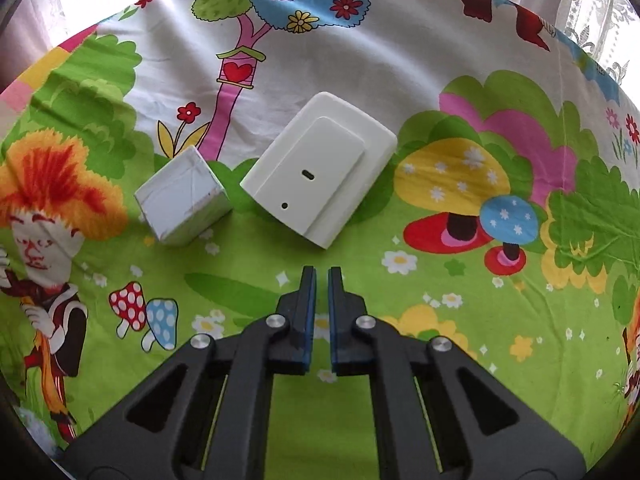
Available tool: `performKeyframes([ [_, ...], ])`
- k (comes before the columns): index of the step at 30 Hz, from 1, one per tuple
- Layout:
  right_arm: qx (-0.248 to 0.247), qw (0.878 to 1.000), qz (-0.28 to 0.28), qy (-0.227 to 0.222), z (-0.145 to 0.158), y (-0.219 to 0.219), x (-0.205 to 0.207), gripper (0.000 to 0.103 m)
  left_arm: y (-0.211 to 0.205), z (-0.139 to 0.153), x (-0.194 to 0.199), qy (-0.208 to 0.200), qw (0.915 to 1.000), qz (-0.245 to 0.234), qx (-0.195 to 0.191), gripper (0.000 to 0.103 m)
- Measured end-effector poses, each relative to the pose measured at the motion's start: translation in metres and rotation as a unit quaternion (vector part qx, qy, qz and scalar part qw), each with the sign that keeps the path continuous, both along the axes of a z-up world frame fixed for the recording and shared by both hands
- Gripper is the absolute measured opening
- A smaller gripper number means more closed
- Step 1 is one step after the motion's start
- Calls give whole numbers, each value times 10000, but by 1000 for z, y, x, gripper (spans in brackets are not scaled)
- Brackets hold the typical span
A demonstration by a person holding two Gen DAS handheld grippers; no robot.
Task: Organize rigid objects
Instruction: 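Grasp the white plastic plate with the right gripper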
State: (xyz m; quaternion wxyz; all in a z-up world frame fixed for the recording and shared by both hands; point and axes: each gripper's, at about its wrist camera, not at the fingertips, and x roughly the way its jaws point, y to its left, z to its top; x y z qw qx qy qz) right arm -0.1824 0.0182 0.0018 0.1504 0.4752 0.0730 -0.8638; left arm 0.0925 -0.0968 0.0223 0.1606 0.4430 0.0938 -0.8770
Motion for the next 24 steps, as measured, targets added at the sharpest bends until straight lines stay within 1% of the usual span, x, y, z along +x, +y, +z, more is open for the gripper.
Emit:
performKeyframes([
  [2, 61, 9998, 208, 22, -2, 15, 11, 8, 1, -1, -2, -19, 10000, -38, 38, 91],
  [3, -28, 9994, 351, 13, -3, 22, 16, 8, 1, -2, -7, -35, 10000, -47, 42, 92],
  [5, 12, 9987, 515, -39, -2, 25, 20, 8, 5, -3, -8, -80, 10000, -36, -25, 93],
  [6, -6, 9987, 496, -100, -1, 24, 19, 12, 4, -4, -8, -102, 9999, -36, -49, 93],
  [8, -267, 9988, 325, -270, 0, 21, 12, 42, 4, -3, -7, -116, 9999, -18, -50, 93],
  [9, -454, 9983, 176, -318, 1, 19, 8, 73, 3, -2, -7, -117, 9999, -4, -32, 93],
  [10, -665, 9974, 51, -279, 3, 16, 5, 87, 2, -3, -8, -122, 9999, 11, -9, 93],
  [12, -869, 9958, -211, -200, 5, 6, -3, 87, 0, 1, -5, -43, 9999, 48, 114, 93],
  [13, -925, 9949, -331, -235, 5, 0, -8, 87, -2, 5, 0, 102, 9996, 84, 231, 93],
  [15, -894, 9938, -589, -288, 2, -14, -19, 87, -8, 20, 14, 531, 9976, 127, 416, 93],
  [17, -773, 9924, -893, -353, -5, -27, -28, 88, -12, 41, 32, 1125, 9926, 145, 443, 93],
  [19, -604, 9909, -1190, -188, -7, -38, -32, 92, -15, 63, 50, 1692, 9852, 89, 275, 93],
  [21, -408, 9893, -1397, -120, -10, -50, -37, 98, -15, 83, 67, 2164, 9762, -119, 13, 93],
  [22, -332, 9885, -1473, -100, -11, -54, -41, 100, -15, 93, 75, 2386, 9706, -298, -107, 93],
  [23, -341, 9866, -1593, -90, -11, -55, -46, 100, -13, 101, 82, 2548, 9649, -592, -209, 94],
  [24, -474, 9838, -1723, -122, -11, -53, -50, 102, -9, 107, 86, 2588, 9602, -1006, -286, 97],
])
